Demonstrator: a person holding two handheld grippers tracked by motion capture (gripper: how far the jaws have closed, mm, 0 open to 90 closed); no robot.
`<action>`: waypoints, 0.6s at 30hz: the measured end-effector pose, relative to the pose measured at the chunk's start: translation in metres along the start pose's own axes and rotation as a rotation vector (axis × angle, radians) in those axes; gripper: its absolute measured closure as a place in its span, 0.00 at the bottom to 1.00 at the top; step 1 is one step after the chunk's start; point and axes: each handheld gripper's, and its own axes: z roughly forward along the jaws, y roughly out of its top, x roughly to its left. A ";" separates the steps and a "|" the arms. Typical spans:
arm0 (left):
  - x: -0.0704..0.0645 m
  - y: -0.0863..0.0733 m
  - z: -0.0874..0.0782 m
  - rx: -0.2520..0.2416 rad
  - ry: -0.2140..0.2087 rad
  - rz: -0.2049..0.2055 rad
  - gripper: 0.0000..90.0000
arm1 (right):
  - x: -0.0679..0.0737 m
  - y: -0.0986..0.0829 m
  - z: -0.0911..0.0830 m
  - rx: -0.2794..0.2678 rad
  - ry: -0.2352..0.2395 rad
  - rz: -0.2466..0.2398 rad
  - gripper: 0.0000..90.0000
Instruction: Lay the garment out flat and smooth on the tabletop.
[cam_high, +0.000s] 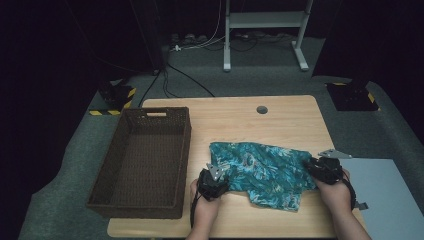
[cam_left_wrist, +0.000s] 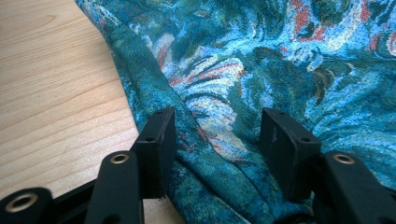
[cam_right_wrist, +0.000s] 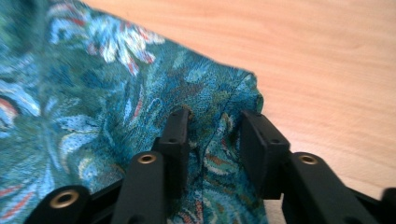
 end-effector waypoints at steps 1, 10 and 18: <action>0.000 0.000 0.000 0.000 0.000 -0.001 0.51 | 0.000 -0.001 0.002 0.008 0.001 0.006 0.74; 0.000 -0.001 -0.001 0.000 0.003 -0.001 0.52 | 0.000 -0.002 0.004 0.007 0.006 -0.011 0.97; 0.003 -0.004 -0.005 -0.003 0.005 -0.013 0.52 | -0.019 -0.002 0.003 0.007 -0.031 -0.004 0.97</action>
